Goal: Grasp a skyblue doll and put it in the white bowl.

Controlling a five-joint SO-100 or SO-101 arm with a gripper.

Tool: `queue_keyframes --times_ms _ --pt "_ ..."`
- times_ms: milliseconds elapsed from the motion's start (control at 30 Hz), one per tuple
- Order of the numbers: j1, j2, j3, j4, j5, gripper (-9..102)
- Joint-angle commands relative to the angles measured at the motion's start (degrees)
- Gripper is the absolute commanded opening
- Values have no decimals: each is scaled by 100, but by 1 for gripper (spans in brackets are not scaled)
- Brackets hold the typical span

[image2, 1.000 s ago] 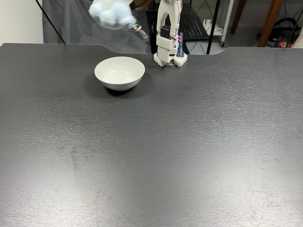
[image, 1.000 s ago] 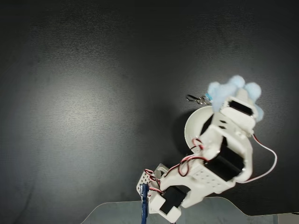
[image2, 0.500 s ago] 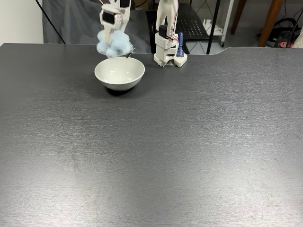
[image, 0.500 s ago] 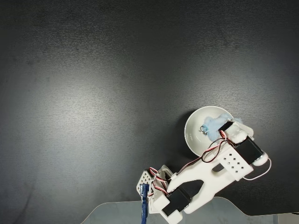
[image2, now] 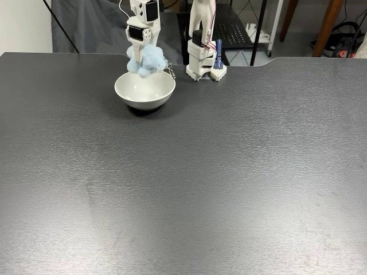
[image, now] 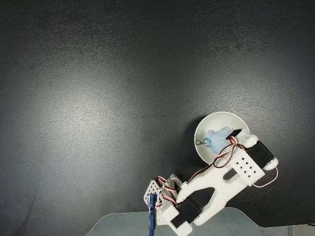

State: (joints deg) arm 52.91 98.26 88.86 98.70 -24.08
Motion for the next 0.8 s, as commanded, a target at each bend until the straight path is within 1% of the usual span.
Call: queue_keyframes --times_ms 0,133,333,433,533,767 --pt "-44 457 -35 290 -88 4" --pt "-44 396 220 290 -246 16" --pt "-35 448 984 290 -747 44" --pt "-44 448 1318 290 -765 55" --pt "-44 439 1538 290 -765 60" --pt "-44 448 1521 290 -765 60"
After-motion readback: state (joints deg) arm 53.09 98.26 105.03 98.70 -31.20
